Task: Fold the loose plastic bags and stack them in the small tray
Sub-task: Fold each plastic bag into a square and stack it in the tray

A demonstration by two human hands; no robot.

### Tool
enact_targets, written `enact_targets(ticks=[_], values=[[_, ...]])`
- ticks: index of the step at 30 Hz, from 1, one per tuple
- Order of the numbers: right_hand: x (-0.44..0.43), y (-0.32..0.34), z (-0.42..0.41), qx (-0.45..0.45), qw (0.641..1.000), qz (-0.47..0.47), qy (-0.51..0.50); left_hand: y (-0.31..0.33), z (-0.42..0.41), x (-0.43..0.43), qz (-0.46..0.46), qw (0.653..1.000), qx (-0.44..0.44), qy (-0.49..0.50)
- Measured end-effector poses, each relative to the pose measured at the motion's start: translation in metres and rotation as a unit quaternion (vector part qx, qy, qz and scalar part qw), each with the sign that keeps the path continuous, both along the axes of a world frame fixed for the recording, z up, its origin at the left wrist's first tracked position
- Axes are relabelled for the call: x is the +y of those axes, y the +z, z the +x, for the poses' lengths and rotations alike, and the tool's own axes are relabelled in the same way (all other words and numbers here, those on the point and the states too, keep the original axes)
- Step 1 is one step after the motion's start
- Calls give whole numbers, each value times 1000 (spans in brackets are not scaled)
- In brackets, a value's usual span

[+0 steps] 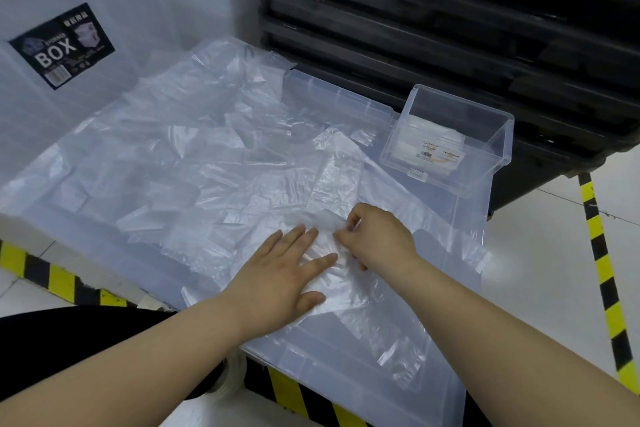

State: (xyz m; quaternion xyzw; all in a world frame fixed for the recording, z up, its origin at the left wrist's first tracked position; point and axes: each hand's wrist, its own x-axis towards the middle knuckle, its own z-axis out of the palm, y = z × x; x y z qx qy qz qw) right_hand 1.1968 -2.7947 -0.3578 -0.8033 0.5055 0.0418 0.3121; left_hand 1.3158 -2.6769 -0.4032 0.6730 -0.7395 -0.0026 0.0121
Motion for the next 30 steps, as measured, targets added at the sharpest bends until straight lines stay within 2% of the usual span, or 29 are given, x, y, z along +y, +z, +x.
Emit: enact_targets(ticks=[3,6,8,11,13,15,17,20,24,28,30], values=[[-5,-1,0,34,998,-49,3,-2,0,-1,-36,999,-5,-11],[-12,-5,-3,14,998,-52,-28,-1,-3,-1,-84,996,11,-20],[-18,-6,-8,-56,994,-16,-89,1,-6,0,-107,994,14,-27],[-24,-3,-13,-216,955,63,-192,0,-9,1,-137,989,26,-50],[-23,0,-14,-263,946,54,-180,-2,-10,2,-144,988,36,-49],[-16,4,-11,-280,953,56,-98,-4,-10,3,-148,987,42,-45],[-4,6,-8,-240,966,90,11,-4,-12,4,-155,986,44,-36],[7,3,-5,-131,982,57,124,-2,-16,9,-159,987,27,-24],[4,2,-6,-122,986,11,114,3,-15,13,-125,992,3,-12],[-2,-1,-9,-67,987,-45,142,3,-14,13,-128,992,3,-19],[-3,-2,-10,-69,986,-45,142,4,-13,12,-114,993,6,-17]])
